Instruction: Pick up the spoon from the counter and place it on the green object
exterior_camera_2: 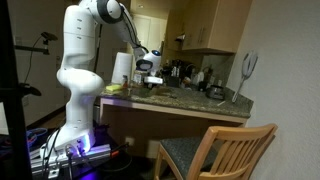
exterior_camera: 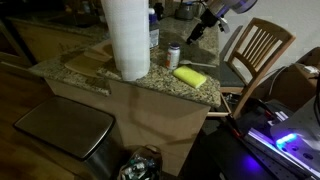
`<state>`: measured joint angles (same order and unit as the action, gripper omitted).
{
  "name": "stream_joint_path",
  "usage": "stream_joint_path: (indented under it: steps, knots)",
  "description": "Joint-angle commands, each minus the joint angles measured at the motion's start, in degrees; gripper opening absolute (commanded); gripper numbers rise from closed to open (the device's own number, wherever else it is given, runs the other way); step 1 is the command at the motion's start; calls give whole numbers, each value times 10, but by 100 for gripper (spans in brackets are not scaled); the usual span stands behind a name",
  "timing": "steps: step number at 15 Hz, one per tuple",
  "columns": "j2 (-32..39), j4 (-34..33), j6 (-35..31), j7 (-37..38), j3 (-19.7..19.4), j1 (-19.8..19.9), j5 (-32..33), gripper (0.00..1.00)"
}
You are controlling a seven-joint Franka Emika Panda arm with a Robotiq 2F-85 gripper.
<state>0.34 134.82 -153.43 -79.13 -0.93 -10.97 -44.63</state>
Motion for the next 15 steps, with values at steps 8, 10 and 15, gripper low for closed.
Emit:
stream_joint_path:
  steps: [8, 10, 15]
  knots:
    - [13, -2, -19, -20, 12, -19, -21, 11]
    - [13, -4, -25, -14, 15, -25, -10, 11]
    - [19, -1, -57, -12, 8, -30, 10, 11]
